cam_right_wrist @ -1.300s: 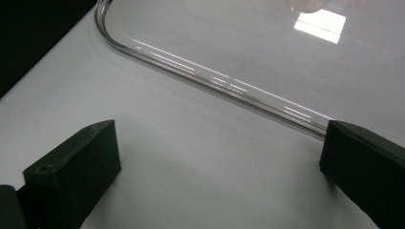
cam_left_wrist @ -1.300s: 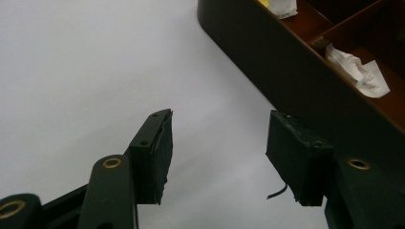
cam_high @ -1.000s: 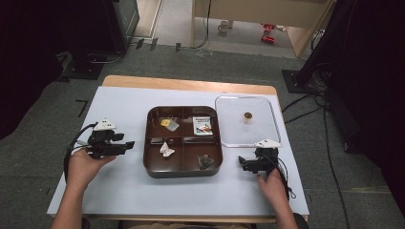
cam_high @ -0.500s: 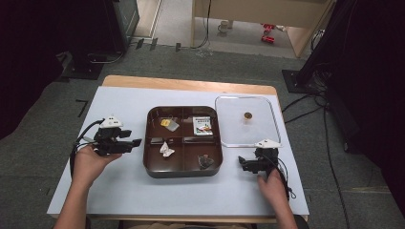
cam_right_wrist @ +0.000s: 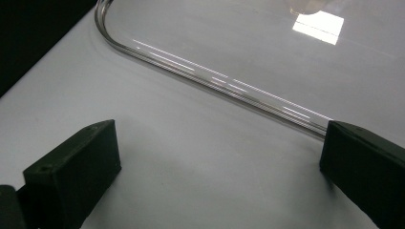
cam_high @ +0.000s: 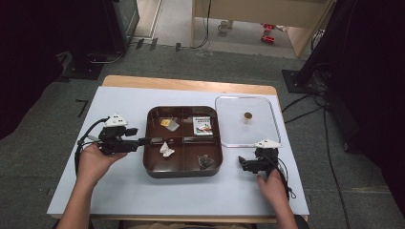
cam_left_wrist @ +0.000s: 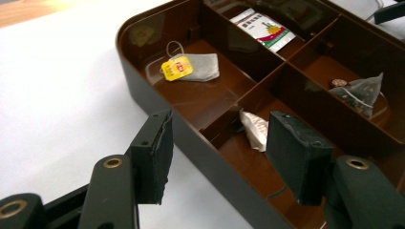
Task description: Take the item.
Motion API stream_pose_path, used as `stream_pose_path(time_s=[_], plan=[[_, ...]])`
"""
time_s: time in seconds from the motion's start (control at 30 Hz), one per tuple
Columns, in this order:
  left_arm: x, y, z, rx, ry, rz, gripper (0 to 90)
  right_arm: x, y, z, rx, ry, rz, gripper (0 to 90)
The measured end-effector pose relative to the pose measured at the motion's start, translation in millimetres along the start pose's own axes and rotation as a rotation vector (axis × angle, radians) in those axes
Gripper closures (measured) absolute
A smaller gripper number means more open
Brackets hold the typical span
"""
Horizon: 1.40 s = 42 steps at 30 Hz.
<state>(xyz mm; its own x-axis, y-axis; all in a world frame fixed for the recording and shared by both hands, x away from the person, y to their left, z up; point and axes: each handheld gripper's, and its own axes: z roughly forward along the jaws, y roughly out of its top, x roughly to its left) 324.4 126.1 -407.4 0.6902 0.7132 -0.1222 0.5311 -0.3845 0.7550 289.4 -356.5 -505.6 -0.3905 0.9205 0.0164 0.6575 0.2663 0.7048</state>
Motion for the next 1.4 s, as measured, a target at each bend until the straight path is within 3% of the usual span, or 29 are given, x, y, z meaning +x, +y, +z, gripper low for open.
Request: stream_pose_path(time_s=[0.27, 0.8, 0.9, 1.4], plan=[[-11.5, 4.7, 7.7, -0.009, -0.023, 0.029, 43.1, 0.0, 0.0, 0.0, 0.000, 0.000, 0.000, 0.0], [-32.2, 4.1, 42.1, 0.044, -0.078, 0.080, 43.3, -0.2, 0.0, 0.1, 0.001, 0.001, 0.001, 0.0], [-34.0, 2.6, 49.5, 0.062, -0.082, 0.075, 43.5, -0.2, 0.0, 0.1, 0.001, 0.002, 0.002, 0.0], [-43.0, 1.2, 73.4, 0.155, -0.045, 0.135, 45.4, -0.2, 0.1, 0.1, 0.001, 0.002, 0.002, 0.0]])
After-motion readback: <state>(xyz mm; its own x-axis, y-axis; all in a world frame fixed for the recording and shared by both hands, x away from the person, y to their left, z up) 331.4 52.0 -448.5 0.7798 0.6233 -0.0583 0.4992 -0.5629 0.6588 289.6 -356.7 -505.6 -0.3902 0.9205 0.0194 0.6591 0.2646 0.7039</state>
